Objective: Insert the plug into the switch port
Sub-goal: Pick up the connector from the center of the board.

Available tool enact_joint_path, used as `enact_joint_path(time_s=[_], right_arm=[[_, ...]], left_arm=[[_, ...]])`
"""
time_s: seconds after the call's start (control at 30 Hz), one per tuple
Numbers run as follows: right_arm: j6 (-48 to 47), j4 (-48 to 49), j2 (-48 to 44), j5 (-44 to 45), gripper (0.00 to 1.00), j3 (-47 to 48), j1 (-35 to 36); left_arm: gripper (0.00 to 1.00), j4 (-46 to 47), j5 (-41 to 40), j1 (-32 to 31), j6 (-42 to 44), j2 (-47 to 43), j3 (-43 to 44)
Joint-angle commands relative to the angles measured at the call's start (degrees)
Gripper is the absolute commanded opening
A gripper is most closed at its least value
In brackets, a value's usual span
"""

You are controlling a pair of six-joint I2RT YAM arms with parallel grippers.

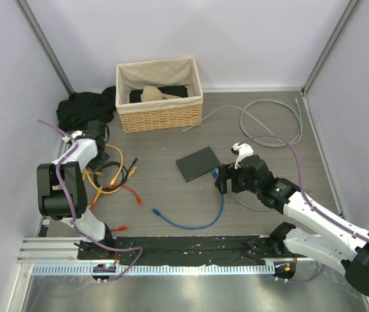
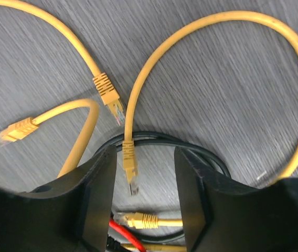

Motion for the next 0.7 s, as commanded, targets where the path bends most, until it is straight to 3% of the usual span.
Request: enact_joint_path(time_s=[0.0,0.47,0.67], right_arm=[[-1.03,1.18,0.9,0.43,0.89,0.28,-0.09],[-1.2,1.35,1.51,1.39,0.89,0.19,-0.18],[-1.2,1.44,0.81,1.48,0.89,0.02,-0.18]], left_arm=[[0.48,1.41,1.7,0.8,-1.71,1.6,1.79],[0.38,2.55,3.02,2.12,-3.47,0.28,-2.6],[0.2,0.79,4.43,2.03,-2.33,-2.69,-1.11]])
